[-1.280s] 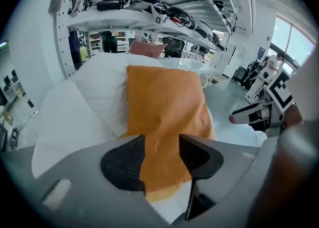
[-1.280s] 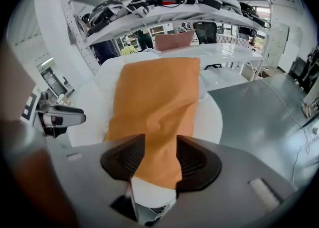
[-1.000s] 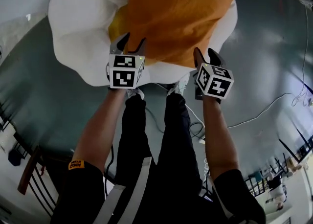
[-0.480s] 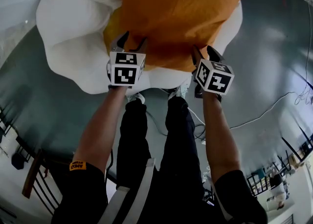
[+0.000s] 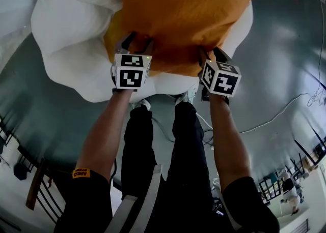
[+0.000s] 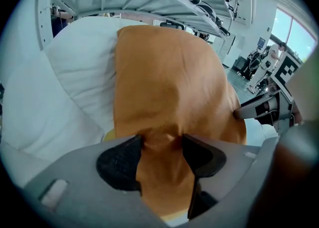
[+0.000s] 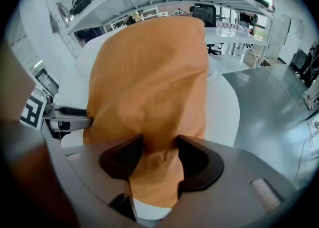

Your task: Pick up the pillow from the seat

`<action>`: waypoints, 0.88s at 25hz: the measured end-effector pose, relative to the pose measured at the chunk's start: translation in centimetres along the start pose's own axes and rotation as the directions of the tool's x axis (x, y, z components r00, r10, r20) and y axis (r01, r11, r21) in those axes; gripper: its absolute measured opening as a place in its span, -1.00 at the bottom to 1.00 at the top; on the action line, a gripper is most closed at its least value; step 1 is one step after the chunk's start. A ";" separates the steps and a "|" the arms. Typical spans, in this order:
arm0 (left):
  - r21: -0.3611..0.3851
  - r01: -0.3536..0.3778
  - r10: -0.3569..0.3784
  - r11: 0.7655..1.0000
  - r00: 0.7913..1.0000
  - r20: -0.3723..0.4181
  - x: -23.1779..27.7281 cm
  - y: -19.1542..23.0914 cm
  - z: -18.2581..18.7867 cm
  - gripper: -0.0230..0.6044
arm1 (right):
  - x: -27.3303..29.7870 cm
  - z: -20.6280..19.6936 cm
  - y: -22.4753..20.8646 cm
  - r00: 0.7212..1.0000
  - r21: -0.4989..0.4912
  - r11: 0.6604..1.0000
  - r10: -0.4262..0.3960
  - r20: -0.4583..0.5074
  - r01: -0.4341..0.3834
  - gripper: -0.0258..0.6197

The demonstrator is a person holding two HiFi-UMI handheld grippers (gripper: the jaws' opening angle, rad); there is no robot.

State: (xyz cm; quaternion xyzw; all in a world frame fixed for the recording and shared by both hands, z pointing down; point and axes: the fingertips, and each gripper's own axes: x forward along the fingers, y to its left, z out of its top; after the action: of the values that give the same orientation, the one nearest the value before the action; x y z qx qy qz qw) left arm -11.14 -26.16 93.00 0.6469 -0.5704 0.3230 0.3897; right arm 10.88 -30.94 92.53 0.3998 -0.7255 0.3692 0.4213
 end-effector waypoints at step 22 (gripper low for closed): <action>0.060 0.024 -0.023 0.998 1.000 -0.017 0.0 -1.2 -0.2 -0.87 | 0.1 0.2 1.4 1.000 0.031 0.999 0.013 0.022 -0.013 -0.77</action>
State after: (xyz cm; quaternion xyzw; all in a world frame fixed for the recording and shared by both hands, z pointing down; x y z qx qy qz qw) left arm -9.96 -25.98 92.97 0.6625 -0.5493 0.3407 0.3784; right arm 9.51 -30.55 92.26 0.4057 -0.7267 0.3788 0.4047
